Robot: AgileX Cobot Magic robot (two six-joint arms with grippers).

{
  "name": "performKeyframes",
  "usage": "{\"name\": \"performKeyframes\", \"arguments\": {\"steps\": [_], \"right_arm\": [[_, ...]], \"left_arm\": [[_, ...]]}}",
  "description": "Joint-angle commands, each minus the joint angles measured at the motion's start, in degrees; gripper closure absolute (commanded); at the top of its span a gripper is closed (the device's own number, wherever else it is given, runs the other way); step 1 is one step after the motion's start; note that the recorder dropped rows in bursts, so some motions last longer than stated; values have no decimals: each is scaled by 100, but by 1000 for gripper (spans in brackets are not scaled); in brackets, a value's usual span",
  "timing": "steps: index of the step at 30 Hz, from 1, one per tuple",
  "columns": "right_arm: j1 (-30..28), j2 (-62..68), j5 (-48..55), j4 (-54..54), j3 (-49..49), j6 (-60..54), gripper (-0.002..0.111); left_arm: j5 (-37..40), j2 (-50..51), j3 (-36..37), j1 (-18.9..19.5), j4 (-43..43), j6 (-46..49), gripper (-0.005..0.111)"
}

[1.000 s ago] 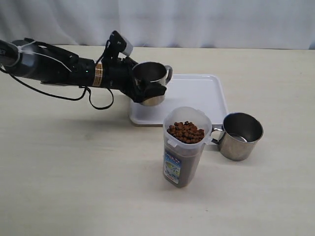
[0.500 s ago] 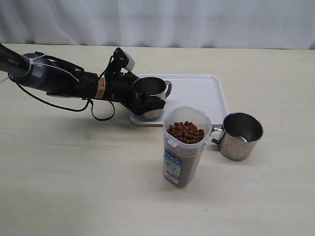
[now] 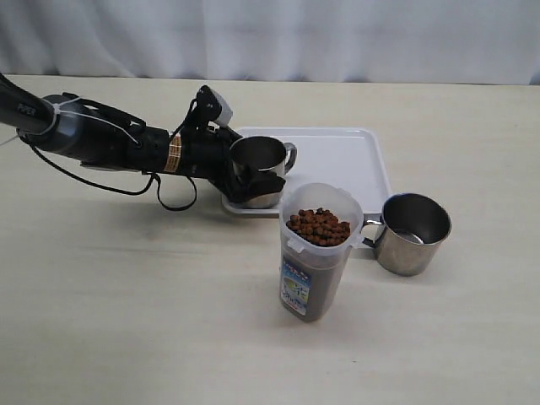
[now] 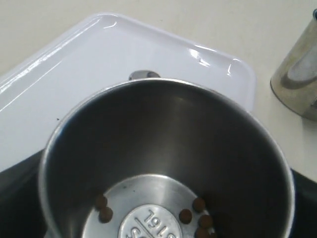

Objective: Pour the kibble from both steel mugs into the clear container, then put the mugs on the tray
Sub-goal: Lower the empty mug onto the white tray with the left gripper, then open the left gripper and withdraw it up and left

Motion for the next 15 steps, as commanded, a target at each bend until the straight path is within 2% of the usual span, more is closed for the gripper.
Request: {"name": "performKeyframes", "arguments": {"steps": [1,4,9,13,15], "right_arm": [[17,-18,-27,8,27,3,104],[17,-18,-27,8,27,3,104],[17,-18,-27,8,27,3,104],[17,-18,-27,8,27,3,104],[17,-18,-27,8,27,3,104]], "left_arm": [[-94,-160,-35,-21,-24,-8,26],[-5,-351,-35,-21,94,-35,19],[103,-710,-35,16,601,-240,18],[341,-1100,-35,184,1172,-755,18],[403,-1381,-35,323,1652,-1308,19]]}}
